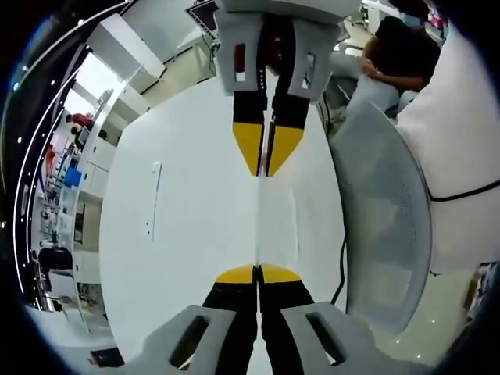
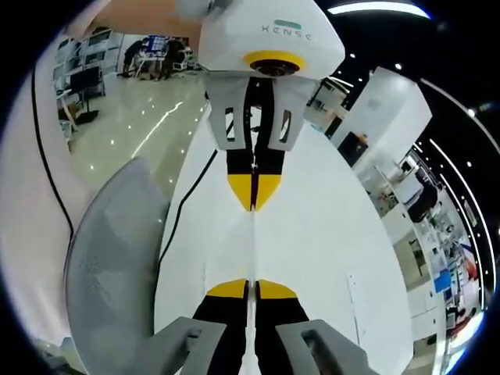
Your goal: Arrange the food packaging bags into a neat stack by flattening each bag and aligning their edges.
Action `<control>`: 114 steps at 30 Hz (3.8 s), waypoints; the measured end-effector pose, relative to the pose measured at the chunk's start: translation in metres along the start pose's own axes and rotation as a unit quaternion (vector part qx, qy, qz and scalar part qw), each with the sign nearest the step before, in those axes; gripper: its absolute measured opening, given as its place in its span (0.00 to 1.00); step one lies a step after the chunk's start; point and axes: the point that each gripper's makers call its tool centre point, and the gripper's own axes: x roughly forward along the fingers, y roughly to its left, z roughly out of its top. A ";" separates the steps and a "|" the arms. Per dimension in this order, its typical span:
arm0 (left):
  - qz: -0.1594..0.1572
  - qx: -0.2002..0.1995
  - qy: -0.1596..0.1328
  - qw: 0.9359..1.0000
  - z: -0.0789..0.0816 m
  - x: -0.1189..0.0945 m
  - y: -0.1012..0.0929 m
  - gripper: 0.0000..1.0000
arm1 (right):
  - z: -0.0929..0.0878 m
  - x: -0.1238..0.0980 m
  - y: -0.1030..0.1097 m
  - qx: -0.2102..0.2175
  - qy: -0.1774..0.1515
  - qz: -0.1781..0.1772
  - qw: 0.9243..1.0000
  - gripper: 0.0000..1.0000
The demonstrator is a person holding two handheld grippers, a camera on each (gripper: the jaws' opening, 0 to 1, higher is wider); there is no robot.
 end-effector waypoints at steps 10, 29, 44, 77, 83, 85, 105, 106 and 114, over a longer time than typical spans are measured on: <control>0.000 0.000 -0.001 1.000 -0.002 0.001 0.002 0.00 | -0.004 -0.001 0.000 0.002 0.003 0.000 1.000 0.00; 0.002 -0.003 -0.001 1.000 -0.001 0.001 0.002 0.00 | -0.011 -0.003 -0.002 0.006 0.006 -0.003 1.000 0.00; 0.004 -0.005 0.000 1.000 -0.003 0.001 0.003 0.00 | -0.019 -0.006 -0.004 0.009 0.013 -0.006 1.000 0.00; 0.004 -0.007 -0.002 1.000 -0.004 0.001 0.002 0.00 | -0.031 -0.017 -0.003 0.013 0.022 -0.011 1.000 0.00; 0.004 -0.008 -0.002 1.000 -0.005 0.001 0.002 0.00 | -0.032 -0.018 -0.002 0.015 0.023 -0.012 1.000 0.00; 0.004 -0.009 -0.002 1.000 -0.006 0.001 0.002 0.00 | -0.033 -0.017 -0.002 0.015 0.023 -0.012 1.000 0.00; 0.005 -0.012 -0.001 1.000 -0.008 0.002 0.001 0.00 | -0.039 -0.019 -0.003 0.019 0.025 -0.013 0.999 0.00; 0.005 -0.012 -0.001 1.000 -0.007 0.002 0.001 0.00 | -0.038 -0.019 -0.003 0.018 0.025 -0.014 0.999 0.00; 0.005 -0.016 -0.002 1.000 -0.009 0.000 0.000 0.00 | -0.042 -0.020 -0.004 0.021 0.027 -0.013 0.999 0.00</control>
